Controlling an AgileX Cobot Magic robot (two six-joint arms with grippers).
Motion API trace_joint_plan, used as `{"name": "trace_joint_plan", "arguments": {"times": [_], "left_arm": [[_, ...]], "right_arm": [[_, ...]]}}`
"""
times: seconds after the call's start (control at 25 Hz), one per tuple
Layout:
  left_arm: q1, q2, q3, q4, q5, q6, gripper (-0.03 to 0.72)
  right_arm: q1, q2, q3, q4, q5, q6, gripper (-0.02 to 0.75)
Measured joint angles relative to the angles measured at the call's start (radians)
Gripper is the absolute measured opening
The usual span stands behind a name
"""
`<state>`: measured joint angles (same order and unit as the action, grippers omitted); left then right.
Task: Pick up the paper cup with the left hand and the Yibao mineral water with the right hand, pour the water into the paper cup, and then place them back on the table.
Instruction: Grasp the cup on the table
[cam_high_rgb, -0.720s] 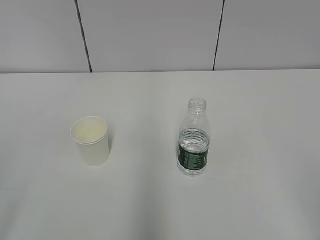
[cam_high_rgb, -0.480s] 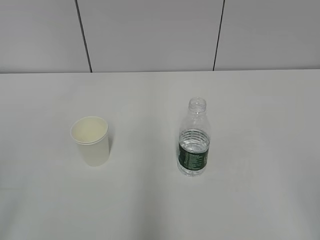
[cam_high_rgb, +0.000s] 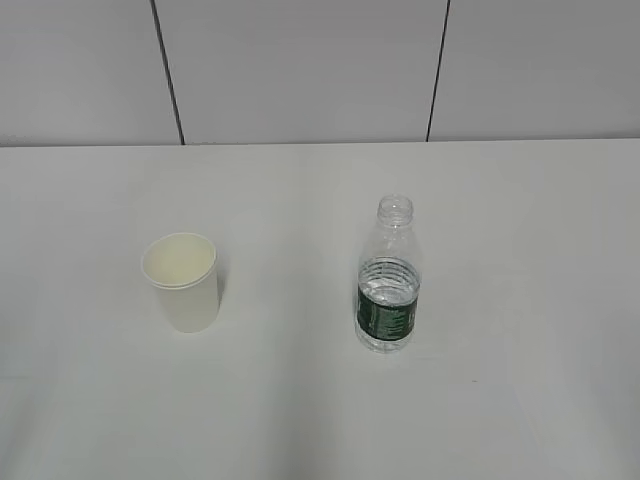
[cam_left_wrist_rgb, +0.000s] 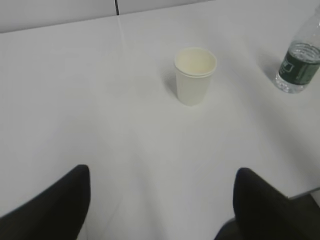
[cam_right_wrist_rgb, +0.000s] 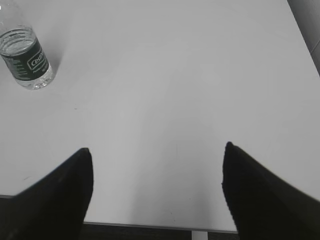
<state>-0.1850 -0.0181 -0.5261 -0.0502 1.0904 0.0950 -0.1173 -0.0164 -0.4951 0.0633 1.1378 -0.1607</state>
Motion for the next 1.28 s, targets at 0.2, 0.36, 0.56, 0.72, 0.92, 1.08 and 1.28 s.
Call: {"name": "trace_joint_plan", "arguments": {"times": [0.2,0.36,0.56,0.72,0.92,1.08,1.28], "left_arm": [[0.000,0.000,-0.004,0.018,-0.242,0.000,0.574],[0.000,0.008,0.058,0.050,-0.408,0.000,0.574],[0.000,0.015,0.190,0.016,-0.655,0.000,0.573],[0.000,0.052,0.255,-0.003,-0.802,0.000,0.573],[0.000,0.189,0.261,0.050,-0.918,0.000,0.573],[0.000,0.343,0.263,0.066,-1.016,0.000,0.573],[0.000,0.570,0.264,0.065,-1.160,0.000,0.573]], "right_arm": [[0.000,0.000,0.000,0.000,0.000,0.000,0.592],[0.000,0.000,0.000,0.000,0.000,0.000,0.592],[0.000,0.000,0.000,0.000,0.000,0.000,0.592],[0.000,0.000,0.000,0.000,0.000,0.000,0.592],[0.000,0.000,0.000,0.000,0.000,0.000,0.592],[0.000,0.000,0.000,0.000,0.000,0.000,0.592],[0.000,0.000,0.000,0.000,0.000,0.000,0.592]]}}
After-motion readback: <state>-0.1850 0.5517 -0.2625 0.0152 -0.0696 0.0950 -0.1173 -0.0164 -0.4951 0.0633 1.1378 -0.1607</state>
